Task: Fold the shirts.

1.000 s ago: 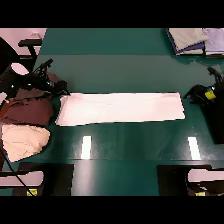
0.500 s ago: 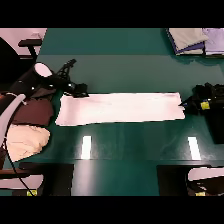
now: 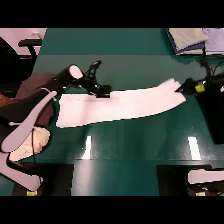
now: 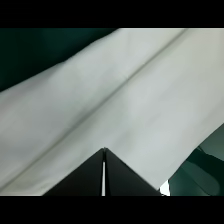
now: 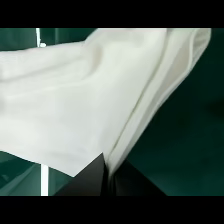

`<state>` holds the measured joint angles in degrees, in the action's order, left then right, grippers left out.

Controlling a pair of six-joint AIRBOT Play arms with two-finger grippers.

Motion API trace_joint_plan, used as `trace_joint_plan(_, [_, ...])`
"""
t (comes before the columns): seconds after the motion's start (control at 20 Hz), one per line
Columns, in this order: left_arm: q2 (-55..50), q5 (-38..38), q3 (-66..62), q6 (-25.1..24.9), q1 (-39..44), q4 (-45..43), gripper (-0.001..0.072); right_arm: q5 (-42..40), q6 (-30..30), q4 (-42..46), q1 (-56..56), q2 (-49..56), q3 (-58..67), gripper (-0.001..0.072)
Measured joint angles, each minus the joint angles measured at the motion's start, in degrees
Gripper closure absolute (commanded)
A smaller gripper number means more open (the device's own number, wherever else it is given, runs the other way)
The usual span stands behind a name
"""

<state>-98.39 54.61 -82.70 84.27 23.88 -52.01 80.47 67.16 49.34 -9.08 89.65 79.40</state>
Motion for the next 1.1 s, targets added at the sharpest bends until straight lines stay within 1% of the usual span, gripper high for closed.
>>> trace_joint_plan(0.3, [-9.0,-1.0,-7.0,2.2,5.7,1.4,0.0680,1.6,3.2,-0.3,10.4,-8.1,9.7,0.0699])
trace_joint_plan(0.4, [-10.7,-1.4,-8.2,2.5,6.9,2.2,0.0680,1.6,4.0,-0.9,14.3,-9.1,11.9,0.0699])
trace_joint_plan(0.65, [-12.3,-0.8,-9.8,2.7,7.9,2.7,0.0680,0.9,4.7,-5.6,21.4,-10.0,15.9,0.0699])
trace_joint_plan(0.9, [-12.3,3.3,-14.8,2.5,6.4,-0.6,0.0681,-0.5,5.0,-7.2,26.4,-10.1,18.4,0.0699])
trace_joint_plan(1.1, [-12.1,11.5,-24.7,2.4,1.8,-4.0,0.0681,-3.2,5.0,-7.6,31.1,-10.1,18.9,0.0699])
